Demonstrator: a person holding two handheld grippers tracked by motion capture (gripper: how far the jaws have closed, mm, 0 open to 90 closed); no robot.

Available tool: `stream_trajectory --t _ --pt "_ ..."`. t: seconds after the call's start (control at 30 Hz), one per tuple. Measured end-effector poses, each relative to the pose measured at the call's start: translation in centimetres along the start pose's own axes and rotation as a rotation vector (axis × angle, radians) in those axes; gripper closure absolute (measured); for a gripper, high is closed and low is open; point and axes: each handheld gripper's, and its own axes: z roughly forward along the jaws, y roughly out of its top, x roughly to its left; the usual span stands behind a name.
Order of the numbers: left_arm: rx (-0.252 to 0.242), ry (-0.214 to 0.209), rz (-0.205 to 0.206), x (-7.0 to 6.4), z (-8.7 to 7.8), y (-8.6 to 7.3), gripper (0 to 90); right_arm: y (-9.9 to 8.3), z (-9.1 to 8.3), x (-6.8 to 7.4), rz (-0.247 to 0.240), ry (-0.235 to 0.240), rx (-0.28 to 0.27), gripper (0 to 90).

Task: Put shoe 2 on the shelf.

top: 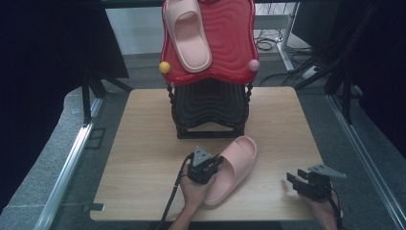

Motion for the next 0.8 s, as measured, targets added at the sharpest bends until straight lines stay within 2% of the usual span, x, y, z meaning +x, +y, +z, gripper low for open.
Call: stream_trajectory --t 0.1,0.2,0.37,0.5,0.8 --pt "-0.033 0.012 -0.021 0.6 -1.2 -0.3 85.2 0.0 0.0 0.0 0.003 -0.002 -0.002 49.0" --pt "-0.056 0.028 -0.025 1.1 -2.2 -0.4 85.2 0.0 0.0 0.0 -0.002 -0.003 -0.005 49.0" --pt "-0.126 0.046 -0.042 1.6 -4.3 -0.3 85.2 0.0 0.1 0.1 -0.004 -0.004 -0.002 49.0" --pt "-0.194 0.047 -0.037 1.5 -6.1 0.6 85.2 0.0 0.2 0.2 -0.003 -0.004 0.000 48.9" --pt "-0.290 0.049 -0.031 1.4 -8.1 2.8 85.2 0.0 0.2 0.2 -0.002 -0.013 -0.006 48.8"
